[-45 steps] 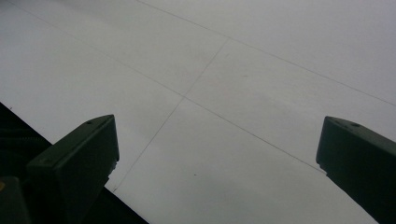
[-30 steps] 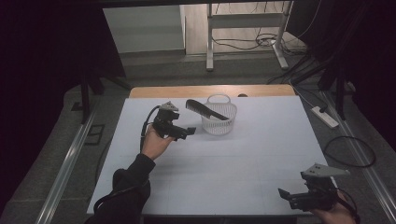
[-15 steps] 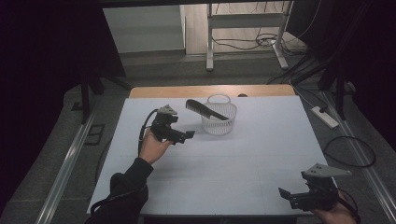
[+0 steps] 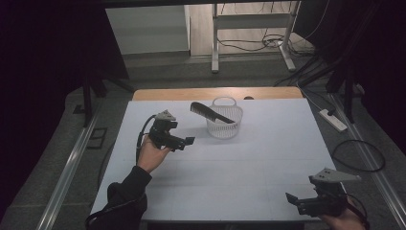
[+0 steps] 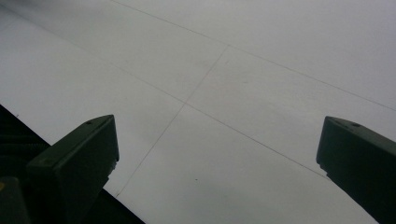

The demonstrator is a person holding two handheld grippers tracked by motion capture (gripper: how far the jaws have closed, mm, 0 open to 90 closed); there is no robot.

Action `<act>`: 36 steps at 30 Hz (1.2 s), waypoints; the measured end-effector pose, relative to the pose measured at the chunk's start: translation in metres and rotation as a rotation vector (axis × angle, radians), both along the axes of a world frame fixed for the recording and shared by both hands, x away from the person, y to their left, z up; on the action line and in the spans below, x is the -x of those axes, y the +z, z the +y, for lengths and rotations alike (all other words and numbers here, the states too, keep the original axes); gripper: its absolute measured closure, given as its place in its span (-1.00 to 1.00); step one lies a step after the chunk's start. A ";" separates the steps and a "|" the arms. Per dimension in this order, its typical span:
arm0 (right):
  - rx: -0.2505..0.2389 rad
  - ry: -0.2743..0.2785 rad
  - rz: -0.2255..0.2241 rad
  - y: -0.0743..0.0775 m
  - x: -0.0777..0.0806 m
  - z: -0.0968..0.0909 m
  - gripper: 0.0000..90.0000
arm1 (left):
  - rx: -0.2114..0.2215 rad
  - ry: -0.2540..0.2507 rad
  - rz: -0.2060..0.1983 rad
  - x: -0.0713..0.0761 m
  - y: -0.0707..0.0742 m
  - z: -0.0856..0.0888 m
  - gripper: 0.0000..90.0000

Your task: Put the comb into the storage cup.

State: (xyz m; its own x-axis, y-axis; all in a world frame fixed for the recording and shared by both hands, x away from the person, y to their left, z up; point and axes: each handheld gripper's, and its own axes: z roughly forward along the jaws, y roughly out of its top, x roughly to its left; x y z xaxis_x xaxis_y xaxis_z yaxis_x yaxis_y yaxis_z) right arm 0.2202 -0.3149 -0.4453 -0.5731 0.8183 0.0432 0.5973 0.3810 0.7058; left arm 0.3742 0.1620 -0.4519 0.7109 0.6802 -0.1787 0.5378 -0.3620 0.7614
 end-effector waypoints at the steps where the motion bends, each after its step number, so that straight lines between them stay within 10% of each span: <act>1: 0.000 0.000 -0.001 0.000 0.000 0.000 -1.00 | 0.000 0.001 -0.001 0.001 0.000 0.001 -1.00; 36: 0.019 0.011 0.003 -0.001 0.000 0.002 -1.00 | 0.034 0.024 0.017 0.040 0.002 0.026 -1.00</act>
State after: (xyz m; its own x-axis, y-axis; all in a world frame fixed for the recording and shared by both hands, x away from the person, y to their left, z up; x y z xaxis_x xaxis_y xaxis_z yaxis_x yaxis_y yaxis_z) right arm 0.2201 -0.3125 -0.4458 -0.5820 0.8127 0.0294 0.5950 0.4008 0.6966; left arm 0.3344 0.1882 -0.4495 0.6910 0.6905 -0.2138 0.5592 -0.3232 0.7635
